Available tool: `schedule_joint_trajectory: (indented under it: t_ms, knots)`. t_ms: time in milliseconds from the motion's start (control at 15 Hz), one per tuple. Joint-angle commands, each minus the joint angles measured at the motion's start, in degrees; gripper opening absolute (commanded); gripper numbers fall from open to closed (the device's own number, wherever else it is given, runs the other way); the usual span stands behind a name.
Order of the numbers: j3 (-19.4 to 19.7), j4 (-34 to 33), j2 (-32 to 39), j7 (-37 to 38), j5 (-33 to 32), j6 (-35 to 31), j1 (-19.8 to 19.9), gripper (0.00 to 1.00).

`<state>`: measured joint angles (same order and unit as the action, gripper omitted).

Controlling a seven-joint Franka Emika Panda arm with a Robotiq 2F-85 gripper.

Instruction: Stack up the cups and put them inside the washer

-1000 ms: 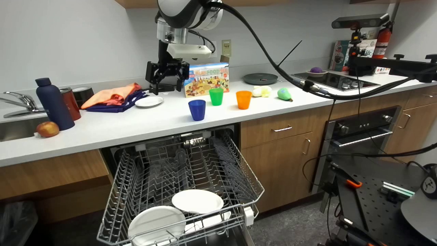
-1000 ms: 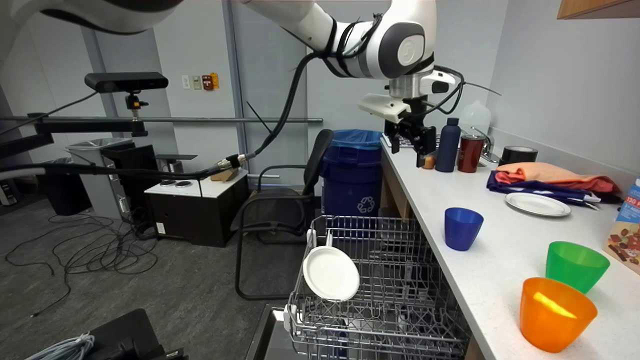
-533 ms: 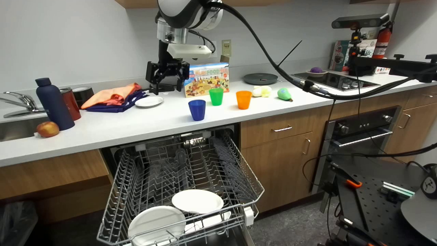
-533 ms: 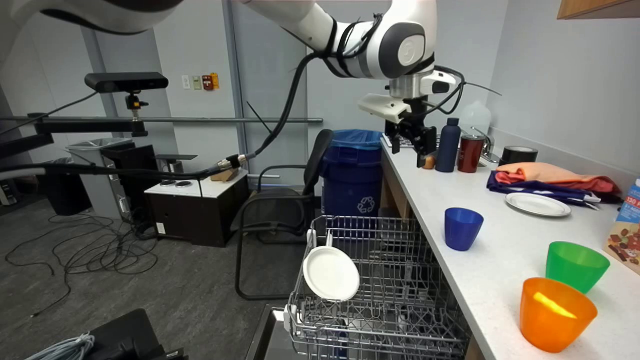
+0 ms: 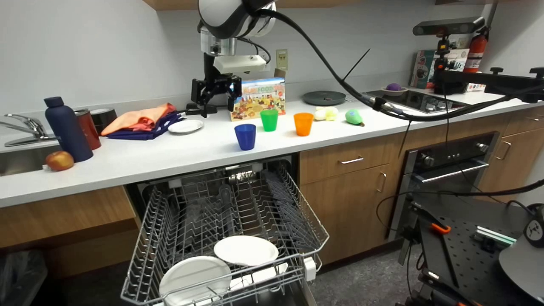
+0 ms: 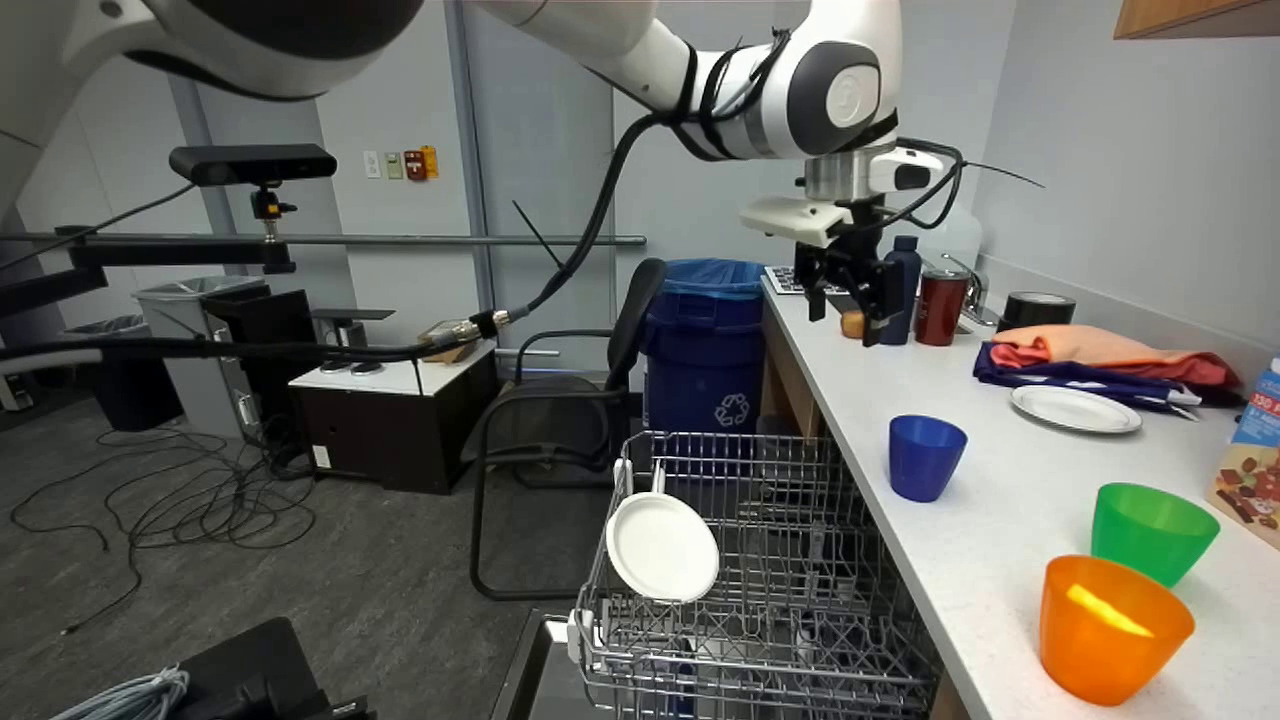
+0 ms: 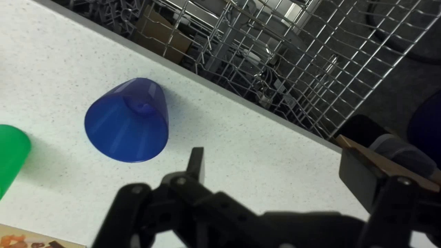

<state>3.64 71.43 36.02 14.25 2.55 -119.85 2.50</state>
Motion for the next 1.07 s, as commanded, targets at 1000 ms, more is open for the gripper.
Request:
schedule_joint_trajectory:
  t_ms: [1000]
  knots:
    - [3.8, -34.8, 21.7, -6.4, -0.5, 17.7, 13.6, 1.0]
